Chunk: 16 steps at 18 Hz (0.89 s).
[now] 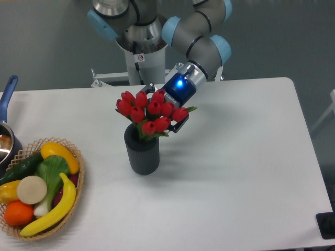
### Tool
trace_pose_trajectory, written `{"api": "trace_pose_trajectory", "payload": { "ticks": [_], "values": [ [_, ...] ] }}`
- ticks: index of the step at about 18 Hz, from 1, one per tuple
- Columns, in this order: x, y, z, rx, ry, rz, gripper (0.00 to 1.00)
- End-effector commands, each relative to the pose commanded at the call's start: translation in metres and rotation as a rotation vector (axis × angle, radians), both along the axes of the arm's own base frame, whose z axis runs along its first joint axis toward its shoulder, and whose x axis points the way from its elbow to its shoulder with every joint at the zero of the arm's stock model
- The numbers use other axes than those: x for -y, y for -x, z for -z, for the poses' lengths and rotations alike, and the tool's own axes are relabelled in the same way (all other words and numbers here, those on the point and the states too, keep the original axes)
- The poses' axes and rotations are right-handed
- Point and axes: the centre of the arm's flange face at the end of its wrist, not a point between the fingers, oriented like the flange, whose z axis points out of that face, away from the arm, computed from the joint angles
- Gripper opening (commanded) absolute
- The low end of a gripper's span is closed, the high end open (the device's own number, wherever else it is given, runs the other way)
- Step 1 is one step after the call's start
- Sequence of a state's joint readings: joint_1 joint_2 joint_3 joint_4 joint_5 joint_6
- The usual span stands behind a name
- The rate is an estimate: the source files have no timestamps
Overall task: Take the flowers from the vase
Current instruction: 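Close the gripper around the tulip stems just below the blooms, then lift the gripped tulips upward out of the grey vase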
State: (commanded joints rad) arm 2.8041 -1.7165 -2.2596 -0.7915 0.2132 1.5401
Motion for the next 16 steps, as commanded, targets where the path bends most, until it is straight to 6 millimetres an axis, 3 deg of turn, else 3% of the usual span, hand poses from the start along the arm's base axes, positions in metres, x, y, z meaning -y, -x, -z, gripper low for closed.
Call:
{"api": "trace_pose_trajectory", "payload": {
  "ticks": [2, 4, 11, 16],
  "values": [
    [0.000, 0.001, -0.001, -0.001, 0.000, -0.002, 0.18],
    [0.000, 0.001, -0.002, -0.004, -0.002, -0.002, 0.13],
    [0.002, 0.008, -0.015, 0.005, -0.016, -0.018, 0.11],
    [0.002, 0.015, -0.049, 0.051, -0.013, -0.049, 0.11]
  ]
}}
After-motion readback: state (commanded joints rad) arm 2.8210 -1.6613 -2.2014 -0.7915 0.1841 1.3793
